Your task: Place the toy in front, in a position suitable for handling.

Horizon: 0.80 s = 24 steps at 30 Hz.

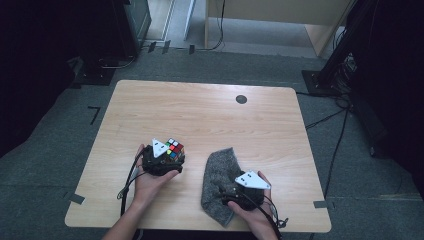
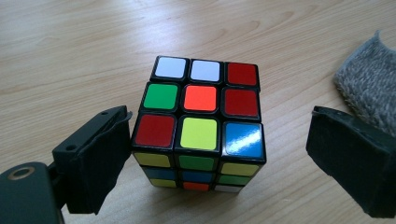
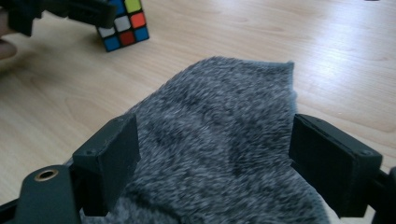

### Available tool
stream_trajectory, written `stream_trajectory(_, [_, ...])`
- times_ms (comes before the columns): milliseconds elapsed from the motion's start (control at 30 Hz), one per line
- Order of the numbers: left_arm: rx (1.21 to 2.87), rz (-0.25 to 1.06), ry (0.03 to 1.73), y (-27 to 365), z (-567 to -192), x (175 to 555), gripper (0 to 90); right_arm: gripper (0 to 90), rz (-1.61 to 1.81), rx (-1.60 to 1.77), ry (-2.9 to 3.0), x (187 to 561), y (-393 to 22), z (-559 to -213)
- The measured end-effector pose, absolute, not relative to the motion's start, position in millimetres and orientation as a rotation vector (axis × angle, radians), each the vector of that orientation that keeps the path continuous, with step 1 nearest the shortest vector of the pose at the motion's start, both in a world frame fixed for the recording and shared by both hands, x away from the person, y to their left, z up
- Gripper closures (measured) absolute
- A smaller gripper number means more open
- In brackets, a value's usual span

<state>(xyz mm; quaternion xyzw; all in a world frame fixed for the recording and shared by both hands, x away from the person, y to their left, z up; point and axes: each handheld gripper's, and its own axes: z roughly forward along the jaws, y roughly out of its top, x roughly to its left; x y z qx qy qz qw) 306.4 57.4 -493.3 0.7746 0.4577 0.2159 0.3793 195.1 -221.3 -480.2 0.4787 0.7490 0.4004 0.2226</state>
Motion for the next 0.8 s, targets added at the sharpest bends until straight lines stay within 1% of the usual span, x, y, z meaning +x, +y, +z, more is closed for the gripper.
stream_trajectory(167, [2.015,0.57,1.177,51,-499,308,7.3,16.3,1.106,1.314,2.084,191,-217,-485])
stream_trajectory(333, [2.036,0.578,1.241,51,-505,315,8.3,16.3,1.109,1.314,2.091,190,-217,-487])
stream_trajectory(367, [2.038,0.582,1.256,52,-506,316,9.7,16.3,1.107,1.313,2.095,190,-217,-488])
stream_trajectory(400, [2.041,0.592,1.277,52,-508,318,13.8,16.3,1.106,1.314,2.103,190,-217,-489])
stream_trajectory(467, [2.042,0.583,1.29,53,-510,320,15.1,16.2,1.098,1.323,2.121,190,-217,-491])
stream_trajectory(533, [2.044,0.585,1.284,54,-510,321,20.4,16.2,1.087,1.33,2.139,189,-218,-494])
stream_trajectory(633, [2.044,0.578,1.264,55,-512,319,25.4,16.2,1.093,1.344,2.147,186,-220,-497])
stream_trajectory(733, [2.047,0.563,1.267,56,-514,319,26.6,16.2,1.087,1.355,2.139,185,-223,-498])
stream_trajectory(800, [2.05,0.551,1.262,57,-515,320,28.9,16.2,1.091,1.374,2.119,187,-227,-497])
